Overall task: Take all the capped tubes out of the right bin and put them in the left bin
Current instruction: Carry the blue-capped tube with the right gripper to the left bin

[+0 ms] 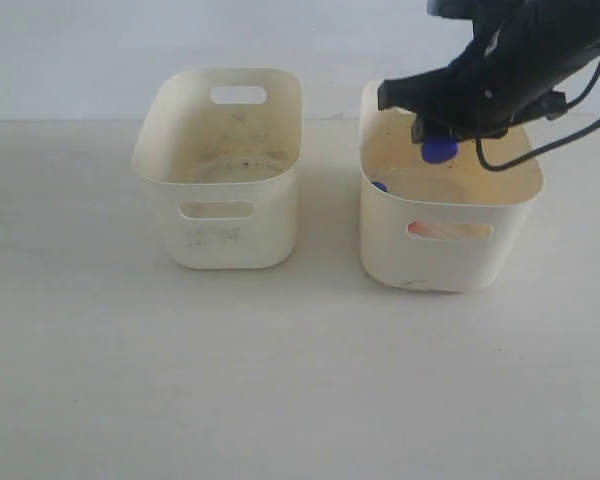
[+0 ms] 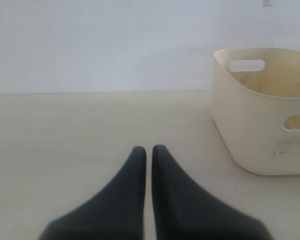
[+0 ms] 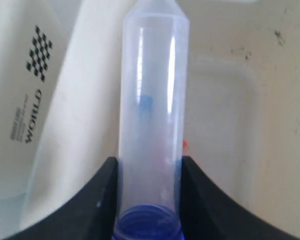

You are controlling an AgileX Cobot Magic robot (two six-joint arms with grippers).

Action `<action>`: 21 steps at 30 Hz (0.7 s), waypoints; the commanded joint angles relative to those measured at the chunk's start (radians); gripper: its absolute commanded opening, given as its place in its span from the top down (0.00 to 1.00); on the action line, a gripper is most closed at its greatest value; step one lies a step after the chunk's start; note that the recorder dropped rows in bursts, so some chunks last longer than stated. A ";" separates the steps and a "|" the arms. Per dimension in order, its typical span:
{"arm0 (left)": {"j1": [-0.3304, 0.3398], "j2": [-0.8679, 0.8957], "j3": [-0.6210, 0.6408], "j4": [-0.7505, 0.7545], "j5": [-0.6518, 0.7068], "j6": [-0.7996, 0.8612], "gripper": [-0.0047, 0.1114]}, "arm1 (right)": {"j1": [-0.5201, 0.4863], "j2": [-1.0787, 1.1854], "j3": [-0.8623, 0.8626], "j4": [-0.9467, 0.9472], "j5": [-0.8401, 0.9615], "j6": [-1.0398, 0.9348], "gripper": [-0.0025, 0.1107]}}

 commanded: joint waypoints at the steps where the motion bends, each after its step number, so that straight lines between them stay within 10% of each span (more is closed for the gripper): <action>1: 0.000 0.000 -0.004 -0.006 -0.004 -0.010 0.92 | 0.016 -0.013 -0.091 0.059 -0.022 -0.033 0.98; 13: 0.000 0.000 -0.004 -0.006 -0.004 -0.010 0.92 | 0.219 0.102 -0.229 0.283 -0.229 -0.158 0.96; 21: 0.000 0.000 -0.004 -0.006 -0.004 -0.010 0.92 | 0.254 0.240 -0.325 0.287 -0.225 -0.164 0.42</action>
